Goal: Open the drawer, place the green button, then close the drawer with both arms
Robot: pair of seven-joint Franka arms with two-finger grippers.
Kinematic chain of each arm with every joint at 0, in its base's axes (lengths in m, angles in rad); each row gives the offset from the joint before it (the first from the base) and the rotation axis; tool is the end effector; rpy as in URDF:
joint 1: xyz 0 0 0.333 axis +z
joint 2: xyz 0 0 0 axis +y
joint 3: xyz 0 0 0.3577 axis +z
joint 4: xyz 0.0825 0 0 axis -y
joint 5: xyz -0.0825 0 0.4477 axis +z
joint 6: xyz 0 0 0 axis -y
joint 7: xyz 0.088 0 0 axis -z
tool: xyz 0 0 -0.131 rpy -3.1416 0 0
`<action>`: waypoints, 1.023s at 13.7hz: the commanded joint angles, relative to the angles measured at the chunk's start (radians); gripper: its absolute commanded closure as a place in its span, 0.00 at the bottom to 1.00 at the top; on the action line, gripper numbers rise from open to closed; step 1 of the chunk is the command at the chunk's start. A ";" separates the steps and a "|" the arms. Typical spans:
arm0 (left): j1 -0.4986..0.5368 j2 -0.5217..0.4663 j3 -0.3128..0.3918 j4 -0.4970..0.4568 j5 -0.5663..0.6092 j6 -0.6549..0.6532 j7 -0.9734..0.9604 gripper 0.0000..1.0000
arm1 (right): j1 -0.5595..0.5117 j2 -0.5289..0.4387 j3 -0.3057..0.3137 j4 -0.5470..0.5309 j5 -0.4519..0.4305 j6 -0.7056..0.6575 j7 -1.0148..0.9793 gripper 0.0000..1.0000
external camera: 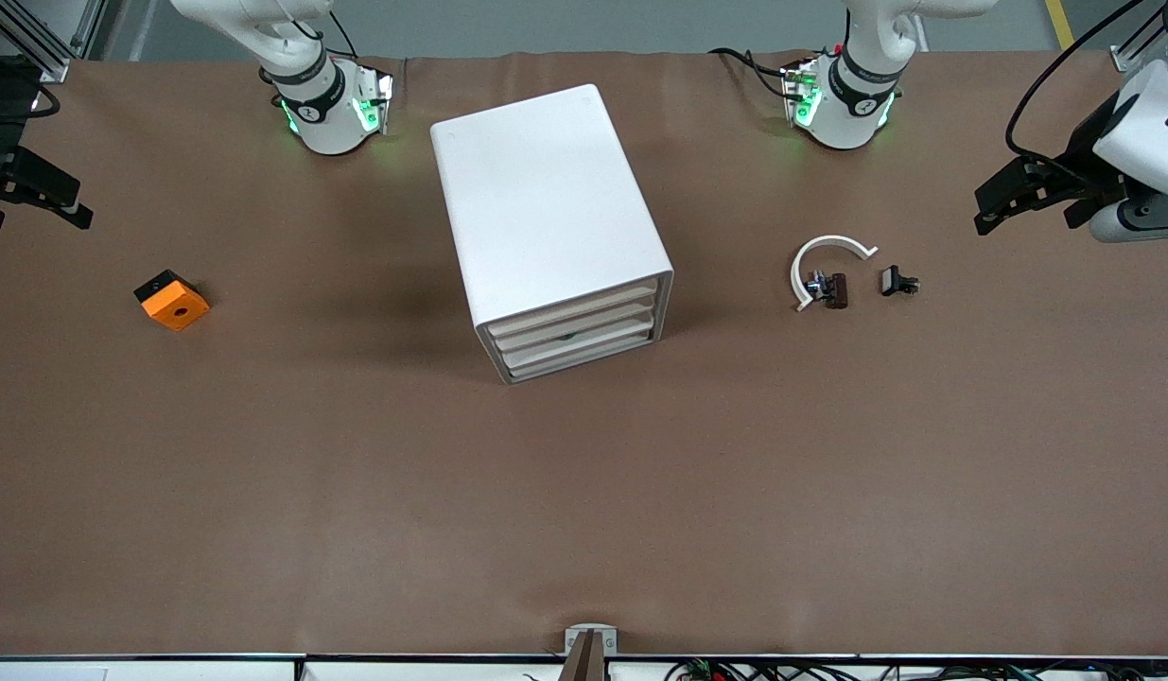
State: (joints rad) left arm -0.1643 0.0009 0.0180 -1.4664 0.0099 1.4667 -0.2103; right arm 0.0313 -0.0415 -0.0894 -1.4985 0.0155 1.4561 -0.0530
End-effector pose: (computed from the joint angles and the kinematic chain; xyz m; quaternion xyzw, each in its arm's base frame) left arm 0.6012 -0.0872 0.6879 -0.9995 -0.0325 -0.0006 0.0049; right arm 0.5900 -0.0334 0.6955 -1.0000 0.0016 0.0000 0.0096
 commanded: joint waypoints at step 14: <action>-0.037 -0.119 0.002 -0.095 0.042 -0.040 0.003 0.00 | 0.018 0.011 -0.001 0.023 -0.009 -0.017 0.013 0.00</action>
State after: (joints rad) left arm -0.1914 -0.0809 0.0156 -1.5152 0.0257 1.4141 -0.2038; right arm 0.0352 -0.0415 -0.0890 -1.4985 0.0155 1.4542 -0.0530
